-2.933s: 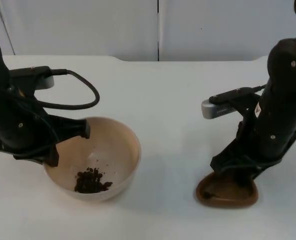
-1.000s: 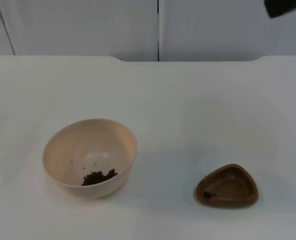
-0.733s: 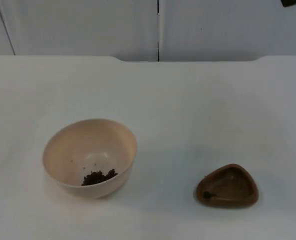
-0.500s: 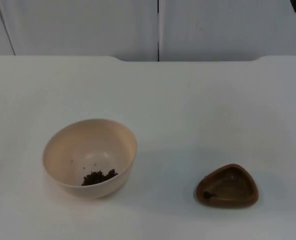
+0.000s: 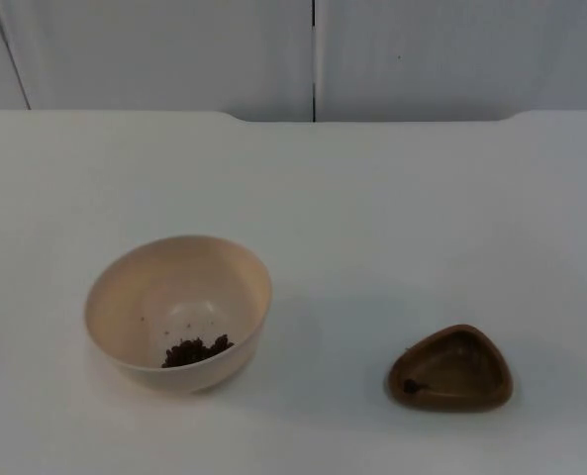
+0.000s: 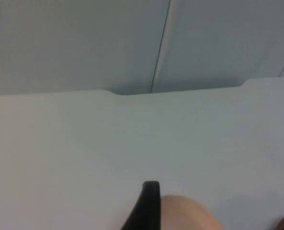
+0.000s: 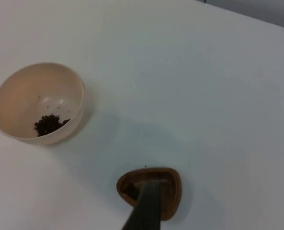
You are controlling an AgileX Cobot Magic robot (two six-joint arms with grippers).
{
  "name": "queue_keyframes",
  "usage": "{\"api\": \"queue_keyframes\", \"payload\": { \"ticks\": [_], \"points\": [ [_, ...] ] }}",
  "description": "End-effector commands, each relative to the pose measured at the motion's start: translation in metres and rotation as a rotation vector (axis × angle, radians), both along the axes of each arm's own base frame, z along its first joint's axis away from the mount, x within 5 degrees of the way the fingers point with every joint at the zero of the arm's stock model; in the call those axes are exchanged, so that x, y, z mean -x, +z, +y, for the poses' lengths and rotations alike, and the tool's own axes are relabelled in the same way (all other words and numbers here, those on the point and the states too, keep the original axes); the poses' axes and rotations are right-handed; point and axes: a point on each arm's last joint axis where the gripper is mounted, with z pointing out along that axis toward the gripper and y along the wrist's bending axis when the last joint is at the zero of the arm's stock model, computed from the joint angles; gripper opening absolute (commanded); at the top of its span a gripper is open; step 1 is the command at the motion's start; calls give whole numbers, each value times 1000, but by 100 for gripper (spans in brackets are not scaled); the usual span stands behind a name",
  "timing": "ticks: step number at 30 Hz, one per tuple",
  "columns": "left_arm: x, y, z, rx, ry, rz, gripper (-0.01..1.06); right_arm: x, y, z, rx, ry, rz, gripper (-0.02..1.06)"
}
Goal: Pick up the bowl with the left hand and pour the coffee beans from the cup into the bowl with the right hand.
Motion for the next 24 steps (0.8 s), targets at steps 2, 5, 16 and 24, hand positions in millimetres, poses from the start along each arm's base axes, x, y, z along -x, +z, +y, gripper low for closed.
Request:
{"api": "queue_keyframes", "payload": {
  "ticks": [2,5,16,24],
  "points": [
    [13,3,3,-23,-22,-21,80,14,1,-9,-19,4,-50,75],
    [21,5,5,-30,-33,-37,80,23,1,-14,-34,4,-74,75],
    [56,-3,14,-49,-57,-50,80,58,-2,-34,-93,4,-161,75],
    [81,-49,21,-58,-61,-30,80,84,-10,-50,-121,4,-210,75]
  ]
}}
